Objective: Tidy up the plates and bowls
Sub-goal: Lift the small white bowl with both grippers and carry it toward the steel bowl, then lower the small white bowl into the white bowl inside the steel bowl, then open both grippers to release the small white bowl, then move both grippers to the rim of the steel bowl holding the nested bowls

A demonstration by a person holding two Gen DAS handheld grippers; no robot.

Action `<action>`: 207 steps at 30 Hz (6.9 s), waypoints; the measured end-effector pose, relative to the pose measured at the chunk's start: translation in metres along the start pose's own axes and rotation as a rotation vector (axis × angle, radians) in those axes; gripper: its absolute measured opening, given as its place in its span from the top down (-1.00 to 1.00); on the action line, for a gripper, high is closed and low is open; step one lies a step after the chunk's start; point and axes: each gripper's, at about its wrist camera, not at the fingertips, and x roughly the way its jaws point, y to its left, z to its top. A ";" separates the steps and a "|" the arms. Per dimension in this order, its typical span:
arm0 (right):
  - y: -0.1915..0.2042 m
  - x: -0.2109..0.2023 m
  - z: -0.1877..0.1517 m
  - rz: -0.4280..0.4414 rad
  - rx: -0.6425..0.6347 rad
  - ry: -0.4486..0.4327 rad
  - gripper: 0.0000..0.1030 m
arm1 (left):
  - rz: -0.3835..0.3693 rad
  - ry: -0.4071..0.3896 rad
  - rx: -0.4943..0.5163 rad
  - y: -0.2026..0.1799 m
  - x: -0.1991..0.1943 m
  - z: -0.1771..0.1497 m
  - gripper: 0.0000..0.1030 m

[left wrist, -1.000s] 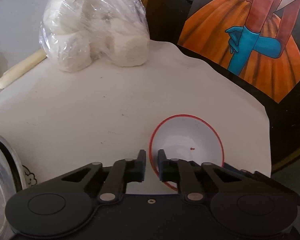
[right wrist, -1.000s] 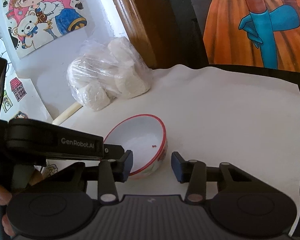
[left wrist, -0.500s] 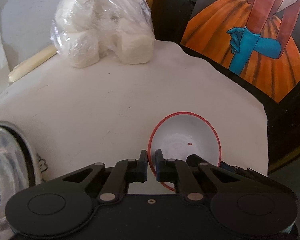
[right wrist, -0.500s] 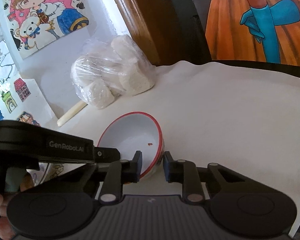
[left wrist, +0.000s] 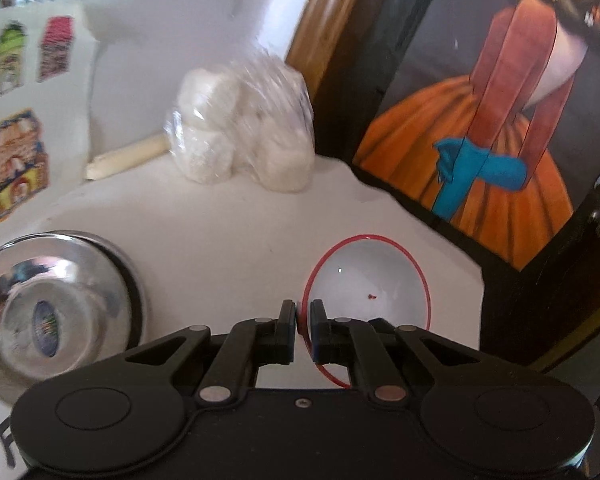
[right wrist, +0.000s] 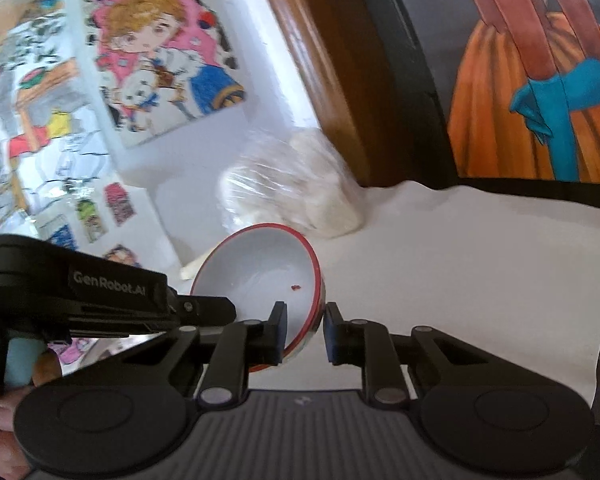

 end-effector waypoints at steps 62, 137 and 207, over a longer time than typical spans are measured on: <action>0.130 -0.131 -0.095 0.102 -0.221 0.016 0.58 | -0.065 -0.188 -0.175 0.078 -0.169 -0.151 0.87; 0.126 -0.122 -0.112 0.128 -0.163 0.193 0.13 | -0.012 -0.080 -0.214 0.086 -0.158 -0.178 0.71; 0.095 -0.071 -0.049 0.032 -0.444 0.570 -0.99 | 0.233 0.309 -0.154 0.118 -0.143 -0.133 -0.98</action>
